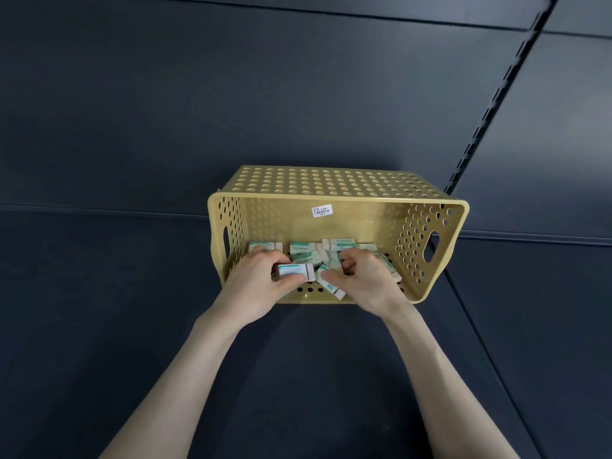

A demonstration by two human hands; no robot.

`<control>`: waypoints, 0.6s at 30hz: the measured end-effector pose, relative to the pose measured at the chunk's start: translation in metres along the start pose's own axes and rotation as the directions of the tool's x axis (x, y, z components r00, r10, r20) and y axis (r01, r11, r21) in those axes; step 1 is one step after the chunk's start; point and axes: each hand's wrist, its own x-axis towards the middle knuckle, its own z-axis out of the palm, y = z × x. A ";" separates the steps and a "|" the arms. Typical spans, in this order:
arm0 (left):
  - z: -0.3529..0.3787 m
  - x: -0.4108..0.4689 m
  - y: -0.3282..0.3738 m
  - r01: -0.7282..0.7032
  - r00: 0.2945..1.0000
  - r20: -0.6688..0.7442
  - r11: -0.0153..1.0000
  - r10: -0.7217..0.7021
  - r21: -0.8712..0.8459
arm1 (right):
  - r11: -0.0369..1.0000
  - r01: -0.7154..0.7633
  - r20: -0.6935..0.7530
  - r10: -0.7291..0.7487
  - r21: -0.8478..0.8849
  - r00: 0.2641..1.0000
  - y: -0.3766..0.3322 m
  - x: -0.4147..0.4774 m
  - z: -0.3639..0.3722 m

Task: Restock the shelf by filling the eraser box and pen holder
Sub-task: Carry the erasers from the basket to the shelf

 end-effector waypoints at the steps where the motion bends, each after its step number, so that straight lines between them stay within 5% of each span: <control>1: -0.001 -0.001 0.000 0.010 1.000 -0.001 1.000 -0.010 -0.017 | 1.000 0.008 0.001 -0.008 -0.012 1.000 0.001 0.001 0.002; 18: -0.002 -0.009 0.004 0.017 1.000 -0.023 0.989 -0.020 -0.148 | 0.985 0.168 -0.037 -0.167 0.029 0.985 -0.008 -0.003 0.003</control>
